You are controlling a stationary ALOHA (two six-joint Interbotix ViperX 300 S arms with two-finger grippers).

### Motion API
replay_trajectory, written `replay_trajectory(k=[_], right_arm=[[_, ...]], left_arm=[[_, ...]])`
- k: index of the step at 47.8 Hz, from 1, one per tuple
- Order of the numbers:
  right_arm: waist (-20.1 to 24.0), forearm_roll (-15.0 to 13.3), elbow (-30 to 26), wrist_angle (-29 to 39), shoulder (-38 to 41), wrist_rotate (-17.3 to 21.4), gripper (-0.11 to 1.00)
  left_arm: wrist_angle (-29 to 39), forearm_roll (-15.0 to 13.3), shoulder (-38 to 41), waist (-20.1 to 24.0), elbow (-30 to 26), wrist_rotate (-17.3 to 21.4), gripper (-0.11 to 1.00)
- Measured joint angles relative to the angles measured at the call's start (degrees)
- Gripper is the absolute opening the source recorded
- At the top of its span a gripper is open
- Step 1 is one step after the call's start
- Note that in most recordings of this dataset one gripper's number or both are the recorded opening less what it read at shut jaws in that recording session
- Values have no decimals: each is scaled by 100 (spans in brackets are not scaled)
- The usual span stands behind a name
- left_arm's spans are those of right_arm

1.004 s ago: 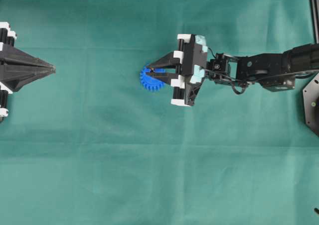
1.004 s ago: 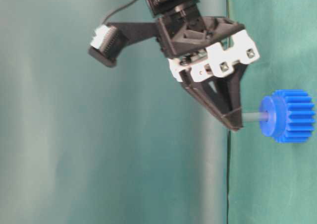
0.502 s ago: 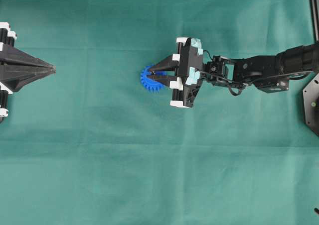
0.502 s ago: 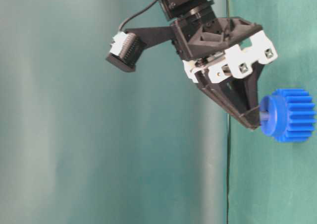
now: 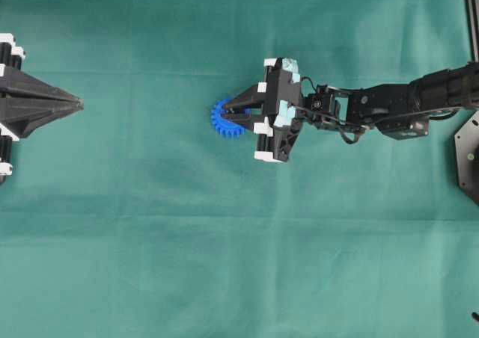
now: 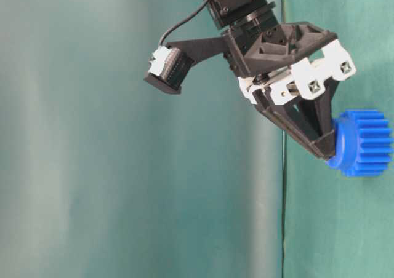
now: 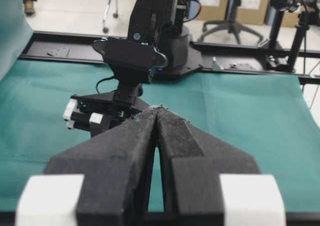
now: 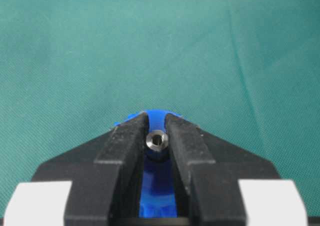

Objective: Insert the shaft placed at a random location into the center hole of the small gear at another random location.
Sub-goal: 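Push the shaft further down into the gear hole with the right gripper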

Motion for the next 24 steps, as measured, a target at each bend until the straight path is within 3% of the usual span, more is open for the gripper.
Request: replay_trajectory(k=[8,18,24], right_arm=[[-9,0,-9,18,0,-9,17],[-18,0,-44,18,0,-26,72],[-9,0,-44,26,-79,-70,71]], left_arm=[[0,0,0,-9,0,0,-1],[0,0,0,0,0,-9,-1],[0,-9,0,0,0,0,-1]])
